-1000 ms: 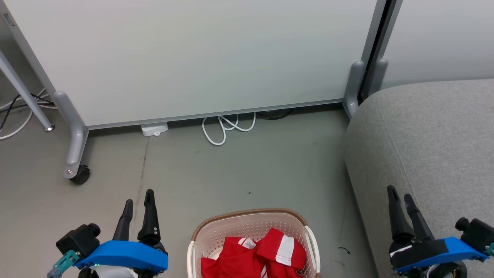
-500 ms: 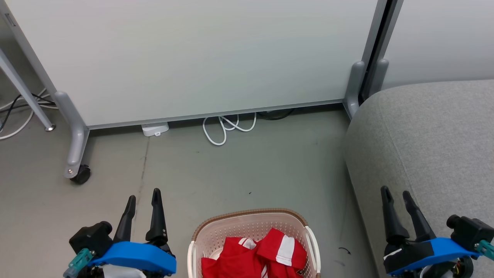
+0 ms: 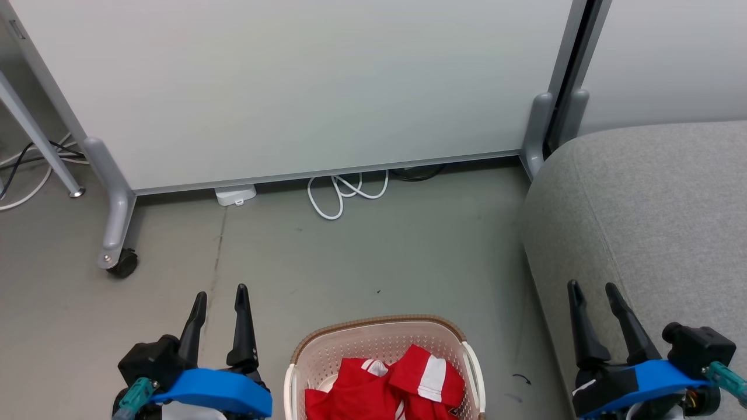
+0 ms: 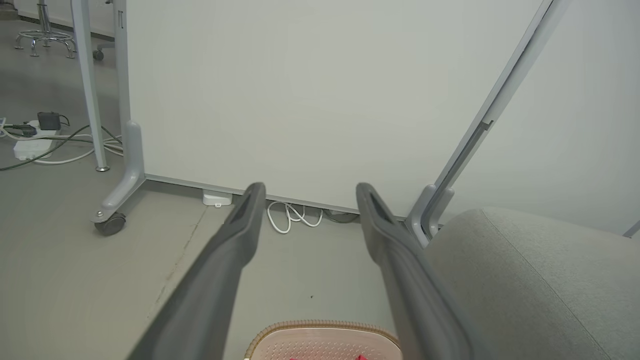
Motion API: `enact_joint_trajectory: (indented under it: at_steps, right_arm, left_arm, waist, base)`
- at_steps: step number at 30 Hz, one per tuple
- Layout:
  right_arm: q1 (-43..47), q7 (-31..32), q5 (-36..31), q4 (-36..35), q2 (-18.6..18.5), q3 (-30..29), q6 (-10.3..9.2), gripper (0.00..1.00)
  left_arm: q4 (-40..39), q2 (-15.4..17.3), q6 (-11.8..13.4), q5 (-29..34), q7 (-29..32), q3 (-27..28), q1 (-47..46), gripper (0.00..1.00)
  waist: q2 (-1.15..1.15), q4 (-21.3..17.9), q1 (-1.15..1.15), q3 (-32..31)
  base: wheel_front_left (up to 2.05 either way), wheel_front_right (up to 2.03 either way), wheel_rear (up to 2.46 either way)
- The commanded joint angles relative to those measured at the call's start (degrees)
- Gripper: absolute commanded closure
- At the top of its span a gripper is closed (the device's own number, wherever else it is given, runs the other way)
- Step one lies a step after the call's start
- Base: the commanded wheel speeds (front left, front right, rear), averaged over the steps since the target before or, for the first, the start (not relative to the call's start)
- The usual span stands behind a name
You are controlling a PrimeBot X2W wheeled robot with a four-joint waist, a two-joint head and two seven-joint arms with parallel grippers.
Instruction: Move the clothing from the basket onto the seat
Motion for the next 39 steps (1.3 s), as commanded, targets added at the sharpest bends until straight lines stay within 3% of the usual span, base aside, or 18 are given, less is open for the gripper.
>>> enact_joint_trajectory:
  at_steps: [1, 18, 39]
  right_arm:
    - [0.12, -0.48, -1.43, -0.61, -0.43, 0.09, 0.10, 0.00]
    - [0.55, -1.89, -9.60, -0.65, -0.46, -0.29, 0.12, 0.00]
    - [0.80, -3.22, -17.99, -0.28, -0.51, -0.29, 0.14, 0.00]
  left_arm:
    - [-0.16, 0.11, 0.10, 1.29, -0.62, 0.09, -0.55, 0.00]
    - [1.87, -1.08, -1.44, 4.87, -2.76, 1.05, -0.44, 0.00]
    - [2.63, -1.59, -0.86, 12.23, -4.98, 0.41, -0.42, 0.00]
  waist:
    - [0.00, -0.08, 0.00, -0.01]
    - [0.00, -0.13, 0.00, -0.07]
    - [0.00, -0.13, 0.00, -0.18]
  base:
    - [0.00, 0.00, 0.00]
    - [0.00, 0.00, 0.00]
    - [0.00, 0.00, 0.00]
